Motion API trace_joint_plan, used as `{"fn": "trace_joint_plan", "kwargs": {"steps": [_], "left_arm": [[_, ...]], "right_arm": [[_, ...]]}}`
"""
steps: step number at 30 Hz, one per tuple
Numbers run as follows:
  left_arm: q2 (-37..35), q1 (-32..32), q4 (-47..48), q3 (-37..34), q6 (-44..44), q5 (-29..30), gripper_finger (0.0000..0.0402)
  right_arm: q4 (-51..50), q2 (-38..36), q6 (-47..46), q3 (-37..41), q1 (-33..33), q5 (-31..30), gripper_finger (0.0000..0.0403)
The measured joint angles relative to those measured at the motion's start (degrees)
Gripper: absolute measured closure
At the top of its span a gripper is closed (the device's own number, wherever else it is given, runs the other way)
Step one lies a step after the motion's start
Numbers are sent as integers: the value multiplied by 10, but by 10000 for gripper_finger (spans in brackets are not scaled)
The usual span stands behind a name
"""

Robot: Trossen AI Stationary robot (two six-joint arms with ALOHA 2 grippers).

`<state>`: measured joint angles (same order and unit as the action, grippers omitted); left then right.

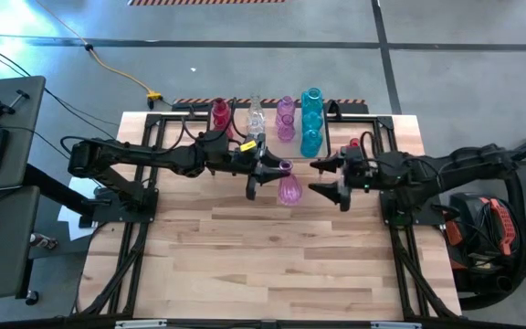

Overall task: Sort vases onto shelf
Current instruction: Put the violet vase on the shelf aligned with the other violet vases

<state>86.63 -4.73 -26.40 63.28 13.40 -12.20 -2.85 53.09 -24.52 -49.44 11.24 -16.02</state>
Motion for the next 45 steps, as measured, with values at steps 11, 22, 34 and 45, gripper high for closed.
{"fn": "trace_joint_plan", "kwargs": {"steps": [11, 22, 34, 45], "left_arm": [[0, 0, 0, 0, 0, 5, 304], [0, 0, 0, 0, 0, 5, 304], [0, 0, 0, 0, 0, 8, 304], [0, 0, 3, -1, 1, 10, 290]], "right_arm": [[-71, 131, 71, -115, -12, -9, 53], [-23, 170, 49, -117, -30, -9, 60], [-24, 181, 39, -117, -30, -9, 192], [-20, 180, 44, -117, -30, -10, 302]]}}
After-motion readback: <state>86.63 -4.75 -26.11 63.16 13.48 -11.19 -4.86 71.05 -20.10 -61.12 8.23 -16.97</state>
